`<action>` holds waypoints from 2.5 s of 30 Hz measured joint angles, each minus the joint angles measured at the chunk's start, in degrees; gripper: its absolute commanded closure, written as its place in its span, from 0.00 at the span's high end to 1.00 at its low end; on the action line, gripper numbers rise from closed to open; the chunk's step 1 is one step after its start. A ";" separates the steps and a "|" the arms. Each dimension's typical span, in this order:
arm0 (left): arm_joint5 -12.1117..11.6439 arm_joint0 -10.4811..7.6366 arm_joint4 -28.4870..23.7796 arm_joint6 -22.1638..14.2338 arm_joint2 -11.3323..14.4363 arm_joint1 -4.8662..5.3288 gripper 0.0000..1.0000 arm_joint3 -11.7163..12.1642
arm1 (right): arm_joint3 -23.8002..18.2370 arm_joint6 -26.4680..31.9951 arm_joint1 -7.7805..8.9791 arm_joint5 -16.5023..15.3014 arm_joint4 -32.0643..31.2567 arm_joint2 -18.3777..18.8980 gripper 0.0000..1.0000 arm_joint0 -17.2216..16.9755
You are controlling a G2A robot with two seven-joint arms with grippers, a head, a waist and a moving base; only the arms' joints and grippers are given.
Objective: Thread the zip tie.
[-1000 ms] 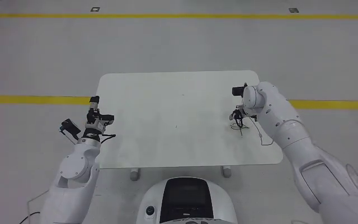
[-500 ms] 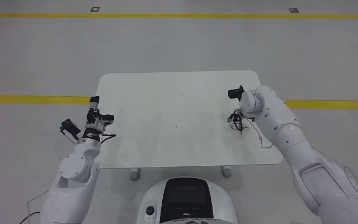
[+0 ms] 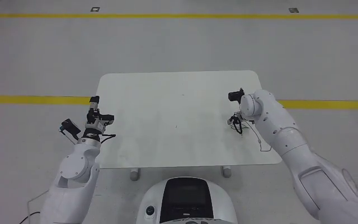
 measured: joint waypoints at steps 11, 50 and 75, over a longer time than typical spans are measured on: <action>0.00 0.00 0.00 0.00 0.00 0.00 1.00 0.00 | -0.56 0.68 0.37 -0.42 -1.36 1.67 0.40 -1.15; 0.00 0.00 0.00 0.00 0.00 0.00 1.00 0.00 | 5.87 -3.36 -2.05 2.49 -1.11 1.41 0.23 -2.27; 0.00 0.00 0.00 0.00 0.00 0.00 1.00 0.00 | 4.97 -4.41 -2.35 3.60 -3.21 2.90 0.24 -3.78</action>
